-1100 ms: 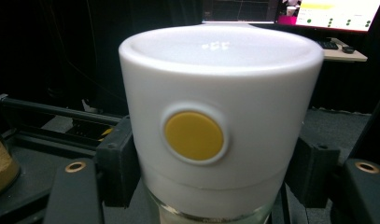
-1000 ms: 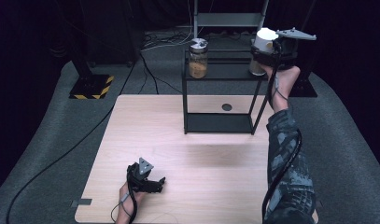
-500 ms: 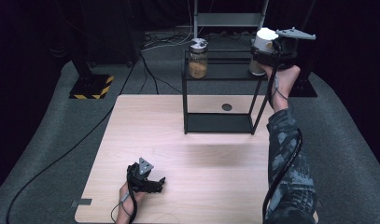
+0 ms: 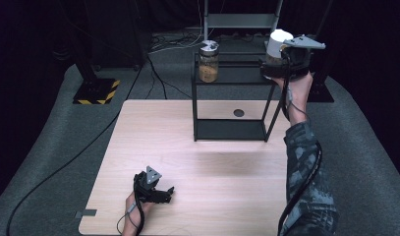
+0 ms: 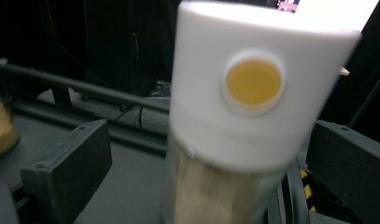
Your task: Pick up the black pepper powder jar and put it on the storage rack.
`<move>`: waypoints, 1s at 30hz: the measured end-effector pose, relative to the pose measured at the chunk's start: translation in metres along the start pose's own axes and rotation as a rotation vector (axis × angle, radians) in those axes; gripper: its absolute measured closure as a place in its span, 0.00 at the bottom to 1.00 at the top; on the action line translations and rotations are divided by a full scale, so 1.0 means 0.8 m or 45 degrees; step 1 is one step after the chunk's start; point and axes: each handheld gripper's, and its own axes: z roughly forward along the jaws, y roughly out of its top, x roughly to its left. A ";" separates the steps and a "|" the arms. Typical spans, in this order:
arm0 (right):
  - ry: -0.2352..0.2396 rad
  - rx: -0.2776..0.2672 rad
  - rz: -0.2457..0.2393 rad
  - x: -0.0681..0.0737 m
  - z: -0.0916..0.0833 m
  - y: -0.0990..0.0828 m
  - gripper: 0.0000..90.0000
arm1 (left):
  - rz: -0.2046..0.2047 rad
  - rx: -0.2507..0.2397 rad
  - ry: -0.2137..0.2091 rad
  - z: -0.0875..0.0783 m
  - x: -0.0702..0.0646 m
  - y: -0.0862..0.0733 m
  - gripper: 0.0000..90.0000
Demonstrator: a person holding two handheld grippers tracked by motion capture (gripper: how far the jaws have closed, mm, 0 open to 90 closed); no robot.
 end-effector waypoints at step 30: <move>0.087 0.368 0.245 0.056 -0.147 -0.350 0.00 | 0.009 0.001 0.008 0.000 -0.001 0.000 0.01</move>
